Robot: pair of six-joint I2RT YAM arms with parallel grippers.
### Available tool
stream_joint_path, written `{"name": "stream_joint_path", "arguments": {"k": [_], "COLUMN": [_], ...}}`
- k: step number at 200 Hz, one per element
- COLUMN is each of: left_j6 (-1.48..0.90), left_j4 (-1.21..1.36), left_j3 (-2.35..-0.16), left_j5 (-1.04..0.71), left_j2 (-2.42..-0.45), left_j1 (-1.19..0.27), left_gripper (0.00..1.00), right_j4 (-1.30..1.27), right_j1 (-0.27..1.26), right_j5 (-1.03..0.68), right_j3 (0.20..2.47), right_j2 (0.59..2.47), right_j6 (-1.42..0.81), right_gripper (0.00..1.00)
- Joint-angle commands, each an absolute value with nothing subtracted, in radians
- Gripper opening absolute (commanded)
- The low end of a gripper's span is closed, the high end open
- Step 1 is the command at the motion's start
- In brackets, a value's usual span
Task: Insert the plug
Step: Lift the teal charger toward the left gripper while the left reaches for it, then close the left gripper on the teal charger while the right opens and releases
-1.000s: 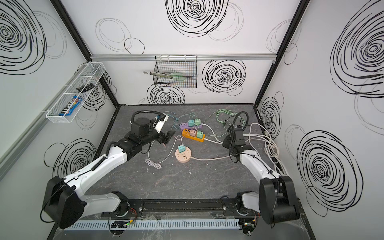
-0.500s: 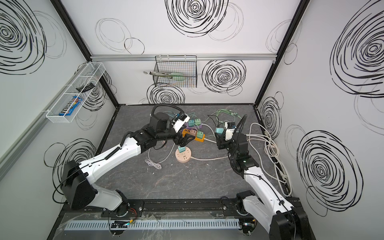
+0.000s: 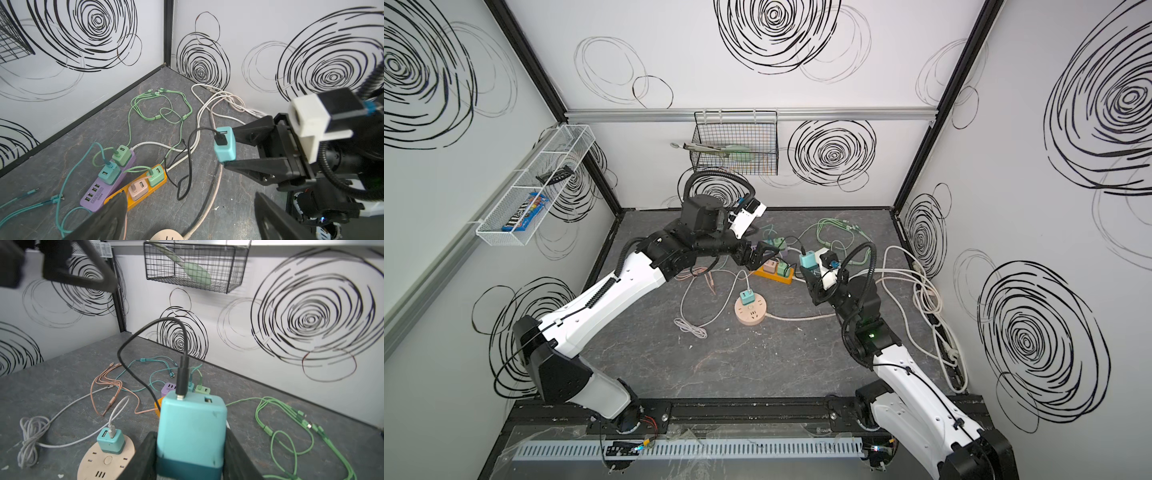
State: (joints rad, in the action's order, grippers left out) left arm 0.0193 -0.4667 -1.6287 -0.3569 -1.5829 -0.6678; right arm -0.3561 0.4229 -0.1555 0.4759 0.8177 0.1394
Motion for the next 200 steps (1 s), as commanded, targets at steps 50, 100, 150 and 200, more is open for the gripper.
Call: {"name": "stream_joint_path", "arguments": {"k": [50,100,150,200], "left_j6": [0.072,0.05,0.039,0.034], "left_j4": [-0.643,-0.659,-0.6,-0.566], "left_j3": [-1.793,-1.788,-1.748,-1.721], "left_j5": [-0.499,-0.612,-0.641,-0.611], "left_j2": [-1.691,-1.712,-1.689,-1.671], "left_j1": [-0.722,-0.729,-0.727,-0.724], "left_gripper": [0.95,0.8,0.67,0.56], "right_j4": [-0.497,-0.533,-0.526,-0.53], "right_j1": [0.563,0.61,0.626,0.632], "right_j5": [-0.104,-0.091,-0.114,-0.127], "right_j3": [0.495,0.477,0.469,0.466], "right_j2": [0.772,0.763,0.764,0.763], "right_j6": [0.484,0.572,0.577,0.581], "right_gripper": [0.31,0.31,0.31,0.32]}}
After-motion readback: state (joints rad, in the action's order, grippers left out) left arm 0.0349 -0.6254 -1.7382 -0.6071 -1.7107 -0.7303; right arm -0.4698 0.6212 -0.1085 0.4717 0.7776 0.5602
